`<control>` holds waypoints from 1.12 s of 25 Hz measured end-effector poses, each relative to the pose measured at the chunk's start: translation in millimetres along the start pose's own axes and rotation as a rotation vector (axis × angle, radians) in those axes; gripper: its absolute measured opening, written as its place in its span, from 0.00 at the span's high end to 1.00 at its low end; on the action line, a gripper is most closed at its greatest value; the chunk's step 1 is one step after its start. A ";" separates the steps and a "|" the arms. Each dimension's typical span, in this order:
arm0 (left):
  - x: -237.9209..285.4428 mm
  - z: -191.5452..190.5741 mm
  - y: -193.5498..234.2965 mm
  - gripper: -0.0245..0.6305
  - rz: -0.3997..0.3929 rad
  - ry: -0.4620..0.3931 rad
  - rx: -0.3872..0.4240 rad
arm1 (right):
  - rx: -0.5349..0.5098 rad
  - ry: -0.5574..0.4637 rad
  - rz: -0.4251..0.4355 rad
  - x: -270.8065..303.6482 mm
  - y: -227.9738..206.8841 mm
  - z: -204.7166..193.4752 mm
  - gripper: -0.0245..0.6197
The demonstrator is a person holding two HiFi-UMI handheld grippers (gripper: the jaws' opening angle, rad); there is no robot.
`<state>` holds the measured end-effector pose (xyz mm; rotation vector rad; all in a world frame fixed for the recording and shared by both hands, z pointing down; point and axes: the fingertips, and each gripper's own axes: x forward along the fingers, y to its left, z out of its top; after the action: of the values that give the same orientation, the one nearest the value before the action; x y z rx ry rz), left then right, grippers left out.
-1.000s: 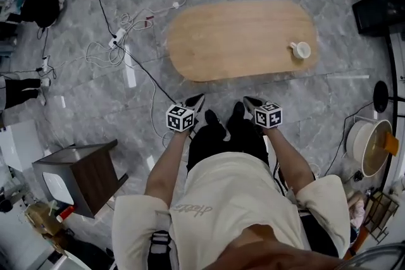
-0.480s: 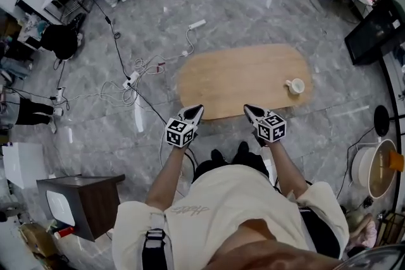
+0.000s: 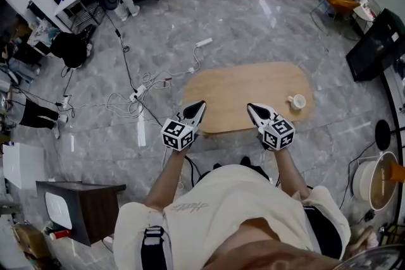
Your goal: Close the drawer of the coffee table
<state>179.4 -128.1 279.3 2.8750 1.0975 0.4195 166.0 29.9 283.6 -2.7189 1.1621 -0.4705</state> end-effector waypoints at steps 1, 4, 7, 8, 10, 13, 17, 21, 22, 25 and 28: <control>-0.2 13.1 0.1 0.96 0.009 -0.015 0.035 | 0.010 -0.021 -0.001 0.2 -2.1 11.8 0.97; -4.7 43.8 -13.2 0.96 0.033 -0.036 0.153 | 0.005 -0.070 -0.013 -6.9 -2.1 40.8 0.97; -8.3 67.3 -28.7 0.96 0.034 -0.070 0.173 | 0.041 -0.127 0.003 -14.8 4.6 66.9 0.97; -8.1 75.5 -32.2 0.96 0.032 -0.086 0.168 | 0.064 -0.157 0.012 -17.4 7.0 78.0 0.97; -7.3 90.1 -39.6 0.96 0.023 -0.118 0.149 | 0.056 -0.199 0.016 -24.4 12.8 97.2 0.97; -8.3 98.7 -53.0 0.96 0.012 -0.134 0.130 | -0.026 -0.217 0.004 -37.2 22.9 108.5 0.97; -10.9 96.8 -64.2 0.96 0.016 -0.115 0.142 | -0.063 -0.244 -0.041 -51.0 22.6 107.6 0.97; -12.6 87.9 -71.4 0.96 0.014 -0.106 0.148 | -0.086 -0.240 -0.041 -59.6 30.4 101.8 0.97; -12.1 85.3 -73.5 0.96 0.012 -0.102 0.146 | -0.101 -0.236 -0.038 -62.1 32.7 101.7 0.97; -8.7 78.3 -81.9 0.96 0.002 -0.088 0.130 | -0.153 -0.230 -0.051 -74.4 33.0 104.6 0.97; -9.6 65.8 -86.3 0.96 -0.007 -0.072 0.112 | -0.170 -0.227 -0.079 -83.6 30.3 101.6 0.97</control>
<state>133.8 -65.6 202.5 2.9551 1.1544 0.2604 125.7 70.8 161.4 -2.8761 1.0830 -0.0704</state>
